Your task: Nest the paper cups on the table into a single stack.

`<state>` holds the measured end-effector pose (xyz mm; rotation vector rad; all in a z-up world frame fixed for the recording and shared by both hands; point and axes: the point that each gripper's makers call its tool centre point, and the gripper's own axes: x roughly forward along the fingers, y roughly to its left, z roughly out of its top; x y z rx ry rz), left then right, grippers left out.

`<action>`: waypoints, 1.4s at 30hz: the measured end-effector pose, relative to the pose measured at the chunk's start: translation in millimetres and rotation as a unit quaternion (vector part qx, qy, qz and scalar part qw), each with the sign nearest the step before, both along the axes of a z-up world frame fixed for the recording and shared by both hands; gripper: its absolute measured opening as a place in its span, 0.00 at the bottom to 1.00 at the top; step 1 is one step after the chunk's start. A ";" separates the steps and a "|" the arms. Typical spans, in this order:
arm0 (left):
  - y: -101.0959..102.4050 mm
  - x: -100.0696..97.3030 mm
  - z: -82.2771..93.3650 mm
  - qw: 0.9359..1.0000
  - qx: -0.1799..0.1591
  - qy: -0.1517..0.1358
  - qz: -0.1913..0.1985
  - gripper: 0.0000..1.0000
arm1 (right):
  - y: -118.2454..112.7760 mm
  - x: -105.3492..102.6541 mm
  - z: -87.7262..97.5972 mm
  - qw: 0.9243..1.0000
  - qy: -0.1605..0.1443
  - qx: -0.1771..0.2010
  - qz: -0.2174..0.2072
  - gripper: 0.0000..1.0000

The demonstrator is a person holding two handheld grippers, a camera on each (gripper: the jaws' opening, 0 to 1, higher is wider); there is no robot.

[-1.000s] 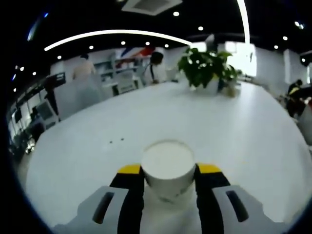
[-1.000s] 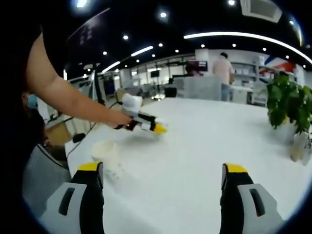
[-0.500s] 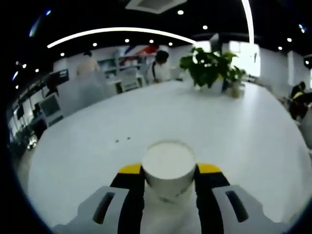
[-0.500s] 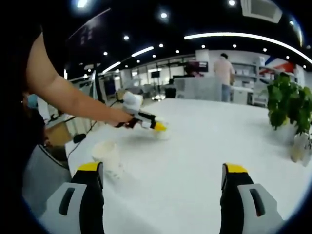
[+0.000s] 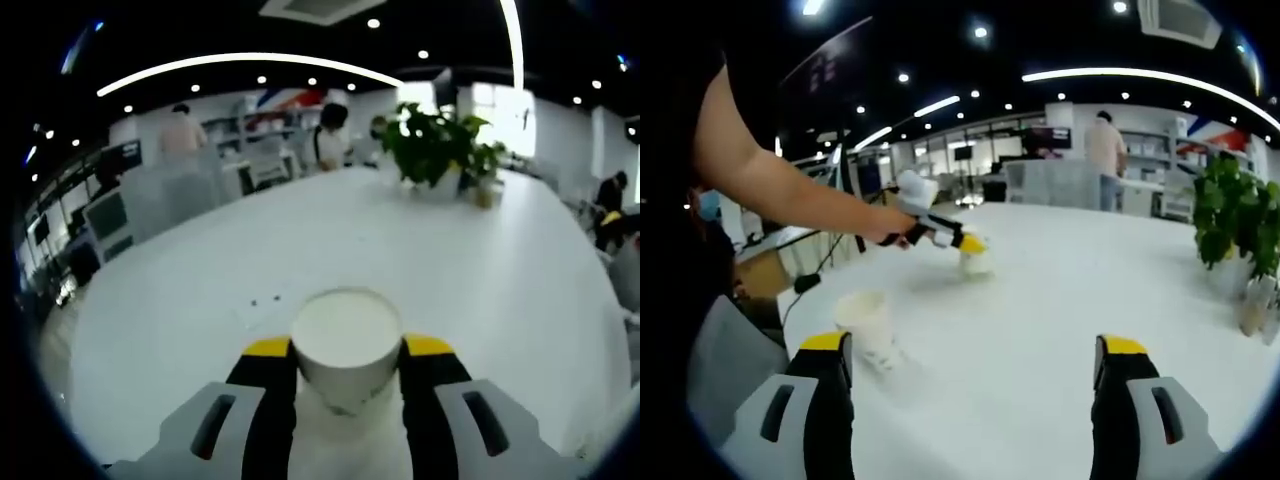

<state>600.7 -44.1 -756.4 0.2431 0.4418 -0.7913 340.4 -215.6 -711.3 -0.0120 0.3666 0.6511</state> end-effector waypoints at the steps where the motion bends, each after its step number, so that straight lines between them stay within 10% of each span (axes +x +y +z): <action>1: 0.9 0.5 2.4 1.000 -0.001 -0.001 0.001 0.39 | 0.9 -0.3 0.4 1.000 0.000 0.000 0.001 0.99; 42: 4.1 -10.1 134.5 0.999 -0.034 -0.007 0.001 0.39 | 13.6 -7.9 24.9 1.000 -0.022 0.010 0.005 0.99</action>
